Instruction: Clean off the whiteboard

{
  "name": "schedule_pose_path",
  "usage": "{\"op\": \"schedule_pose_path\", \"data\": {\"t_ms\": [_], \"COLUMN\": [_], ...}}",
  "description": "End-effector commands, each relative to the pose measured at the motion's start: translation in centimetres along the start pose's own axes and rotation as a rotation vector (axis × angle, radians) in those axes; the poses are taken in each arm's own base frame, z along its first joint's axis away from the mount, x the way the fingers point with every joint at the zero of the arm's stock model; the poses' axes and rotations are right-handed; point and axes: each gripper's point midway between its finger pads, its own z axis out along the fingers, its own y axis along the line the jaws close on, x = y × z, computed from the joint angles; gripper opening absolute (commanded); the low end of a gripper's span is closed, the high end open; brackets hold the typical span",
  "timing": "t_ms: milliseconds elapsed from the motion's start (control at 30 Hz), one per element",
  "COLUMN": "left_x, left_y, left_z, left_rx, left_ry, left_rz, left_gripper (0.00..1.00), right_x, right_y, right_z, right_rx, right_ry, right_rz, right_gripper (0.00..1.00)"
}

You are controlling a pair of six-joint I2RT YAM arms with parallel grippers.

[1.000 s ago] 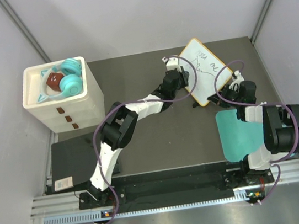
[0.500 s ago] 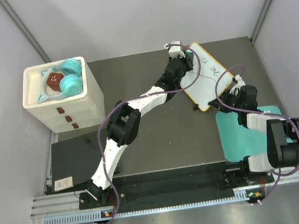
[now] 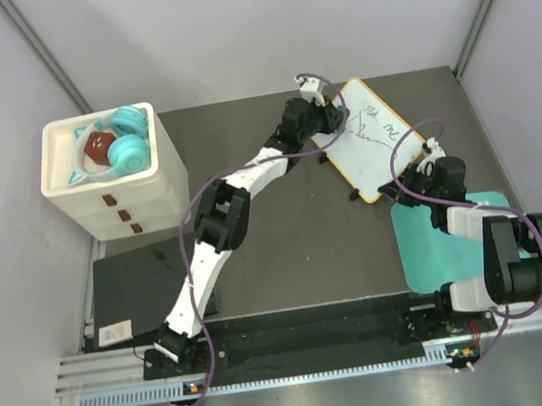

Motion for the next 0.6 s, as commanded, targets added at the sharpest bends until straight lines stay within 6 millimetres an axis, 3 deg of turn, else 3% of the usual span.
{"op": "schedule_pose_path", "data": {"t_ms": [0, 67, 133, 167, 233, 267, 333, 367, 433, 467, 533, 567], "left_x": [0.2, 1.4, 1.8, 3.5, 2.6, 3.9, 3.1, 3.2, 4.0, 3.8, 5.9, 5.9], "left_y": [-2.8, -2.9, -4.2, -4.9, -5.5, -6.7, -7.0, -8.5, -9.1, -10.6, -11.8, -13.2], "left_z": [-1.4, -1.8, -2.1, -2.3, -2.1, -2.2, -1.7, -1.5, -0.9, -0.7, -0.5, -0.6], "left_rx": [0.262, 0.267, 0.277, 0.271, 0.205, 0.195, 0.107, 0.11, 0.09, 0.118, 0.174, 0.209], "left_ry": [0.107, 0.152, 0.161, 0.182, 0.128, 0.132, 0.067, 0.051, 0.046, 0.036, 0.082, 0.084], "left_rz": [0.043, 0.052, 0.063, 0.077, 0.12, 0.163, 0.207, 0.232, 0.247, 0.249, 0.244, 0.251], "left_gripper": [0.0, 0.0, 0.0, 0.0, 0.0, 0.0, 0.0, 0.0, 0.0, 0.0, 0.0, 0.0], "right_x": [7.6, 7.6, 7.5, 7.6, 7.5, 7.5, 7.5, 7.5, 7.6, 7.6, 7.6, 7.6], "right_y": [-0.5, -0.5, -0.4, -0.3, -0.3, -0.3, -0.2, -0.2, -0.2, -0.2, -0.2, -0.2], "right_z": [-1.0, -0.9, -0.8, -0.8, -0.8, -0.8, -0.9, -0.8, -0.9, -0.9, -0.8, -0.8], "right_rx": [0.011, 0.015, 0.009, 0.009, 0.006, 0.005, 0.004, 0.004, 0.005, 0.002, 0.003, 0.003], "right_ry": [0.277, 0.277, 0.278, 0.279, 0.278, 0.276, 0.276, 0.275, 0.275, 0.276, 0.275, 0.275], "right_rz": [0.037, 0.036, 0.031, 0.029, 0.024, 0.022, 0.021, 0.019, 0.015, 0.015, 0.014, 0.012], "right_gripper": [0.0, 0.0, 0.0, 0.0, 0.0, 0.0, 0.0, 0.0, 0.0, 0.0, 0.0, 0.0]}}
